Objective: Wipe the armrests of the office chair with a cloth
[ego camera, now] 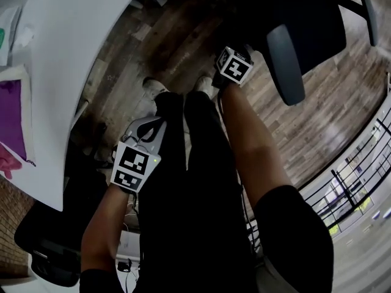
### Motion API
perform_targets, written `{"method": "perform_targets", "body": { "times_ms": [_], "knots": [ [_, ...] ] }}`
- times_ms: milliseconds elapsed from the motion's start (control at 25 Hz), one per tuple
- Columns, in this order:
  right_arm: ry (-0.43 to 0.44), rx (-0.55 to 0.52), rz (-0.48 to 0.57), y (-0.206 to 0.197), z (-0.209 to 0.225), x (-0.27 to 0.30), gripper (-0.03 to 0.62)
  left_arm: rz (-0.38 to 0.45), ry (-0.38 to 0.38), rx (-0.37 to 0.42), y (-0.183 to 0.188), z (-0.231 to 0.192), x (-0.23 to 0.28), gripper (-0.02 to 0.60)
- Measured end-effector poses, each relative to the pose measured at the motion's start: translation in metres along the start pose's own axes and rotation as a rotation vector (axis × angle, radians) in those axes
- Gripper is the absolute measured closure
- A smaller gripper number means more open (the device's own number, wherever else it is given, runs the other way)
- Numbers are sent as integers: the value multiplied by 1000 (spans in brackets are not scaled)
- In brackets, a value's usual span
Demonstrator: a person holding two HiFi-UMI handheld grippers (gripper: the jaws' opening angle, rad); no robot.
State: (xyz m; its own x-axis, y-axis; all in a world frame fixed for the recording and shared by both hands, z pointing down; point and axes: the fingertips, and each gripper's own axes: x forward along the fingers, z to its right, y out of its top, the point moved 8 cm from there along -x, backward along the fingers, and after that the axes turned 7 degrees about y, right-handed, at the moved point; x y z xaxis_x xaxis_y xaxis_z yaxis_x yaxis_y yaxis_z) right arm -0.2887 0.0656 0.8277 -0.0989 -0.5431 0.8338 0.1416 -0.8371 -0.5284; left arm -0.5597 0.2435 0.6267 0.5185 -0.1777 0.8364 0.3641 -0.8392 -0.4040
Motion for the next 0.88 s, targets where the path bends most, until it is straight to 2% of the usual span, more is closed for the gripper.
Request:
{"method": "perform_targets", "body": {
  "times_ms": [200, 480, 720, 880],
  "knots": [
    [-11, 151, 60, 4, 14, -32, 525, 20, -5, 48, 22, 4, 4, 575],
    [2, 388, 217, 13, 14, -97, 525, 50, -30, 99, 54, 22, -4, 575],
    [34, 543, 331, 35, 12, -147, 525, 91, -13, 99, 80, 29, -26, 575],
    [74, 563, 337, 40, 4, -170, 525, 116, -6, 62, 91, 29, -45, 575]
  ]
}}
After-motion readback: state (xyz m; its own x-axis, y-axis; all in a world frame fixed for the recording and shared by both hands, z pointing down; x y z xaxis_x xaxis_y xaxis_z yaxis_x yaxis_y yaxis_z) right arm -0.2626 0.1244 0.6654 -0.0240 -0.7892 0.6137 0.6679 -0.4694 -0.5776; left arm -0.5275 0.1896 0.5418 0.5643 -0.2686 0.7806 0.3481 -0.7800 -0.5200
